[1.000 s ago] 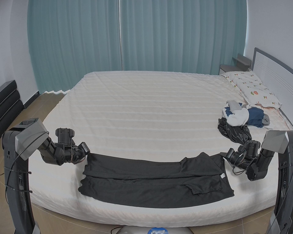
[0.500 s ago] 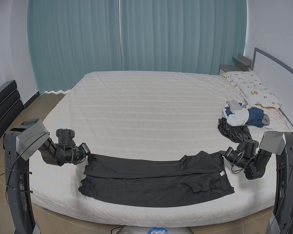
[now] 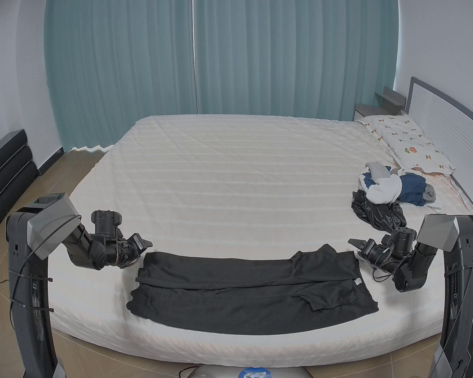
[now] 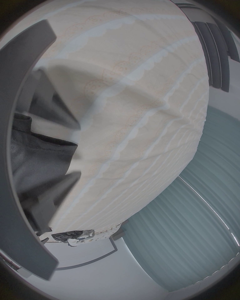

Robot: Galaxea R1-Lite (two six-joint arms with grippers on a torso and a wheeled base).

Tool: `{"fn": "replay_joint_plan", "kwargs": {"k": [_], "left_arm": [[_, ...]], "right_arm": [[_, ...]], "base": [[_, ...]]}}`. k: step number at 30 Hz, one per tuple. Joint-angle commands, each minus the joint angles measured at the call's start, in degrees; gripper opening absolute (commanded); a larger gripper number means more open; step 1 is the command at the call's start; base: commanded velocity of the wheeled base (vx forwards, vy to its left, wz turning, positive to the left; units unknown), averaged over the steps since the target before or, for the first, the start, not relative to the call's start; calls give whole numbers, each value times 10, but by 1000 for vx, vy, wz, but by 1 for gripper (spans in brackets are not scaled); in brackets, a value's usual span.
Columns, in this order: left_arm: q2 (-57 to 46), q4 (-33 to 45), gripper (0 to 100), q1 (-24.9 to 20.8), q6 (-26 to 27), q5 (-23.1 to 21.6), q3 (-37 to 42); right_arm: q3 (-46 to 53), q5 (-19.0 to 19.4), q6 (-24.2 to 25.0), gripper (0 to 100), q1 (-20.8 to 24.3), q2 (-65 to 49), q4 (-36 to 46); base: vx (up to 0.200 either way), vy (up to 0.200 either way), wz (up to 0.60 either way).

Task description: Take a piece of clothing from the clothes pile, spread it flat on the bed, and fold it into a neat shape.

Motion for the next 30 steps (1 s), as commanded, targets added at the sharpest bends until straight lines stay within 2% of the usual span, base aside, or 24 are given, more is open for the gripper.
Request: {"fn": "replay_joint_plan", "kwargs": {"k": [1, 8, 13, 15, 17, 20, 26, 27, 30], "left_arm": [[-1, 0, 100, 0, 0, -1, 0], [-30, 4, 100, 12, -15, -5, 10], [-67, 6, 100, 13, -13, -62, 53], [-81, 7, 100, 12, 21, -99, 83], [-82, 7, 100, 11, 65, -110, 105], [-79, 11, 100, 9, 114, -110, 123], [-84, 64, 100, 8, 159, -110, 127], [-86, 73, 0, 7, 173, -110, 128], [-86, 88, 0, 7, 194, -105, 128]], "right_arm": [[14, -1, 2, 100, -1, -13, -6], [95, 6, 2, 100, -11, -55, -54], [113, 6, 2, 100, -9, -52, -72], [115, 7, 2, 100, -9, -49, -72], [115, 7, 2, 100, -9, -47, -72], [115, 7, 2, 100, -9, -47, -71], [115, 7, 2, 100, -8, -46, -71], [115, 7, 2, 100, -8, -46, -71], [115, 7, 2, 100, -8, -46, -71]], "base": [[0, 0, 0], [0, 0, 0], [0, 0, 0], [0, 0, 0], [0, 0, 0], [0, 0, 0], [0, 0, 0], [0, 0, 0], [0, 0, 0]]}}
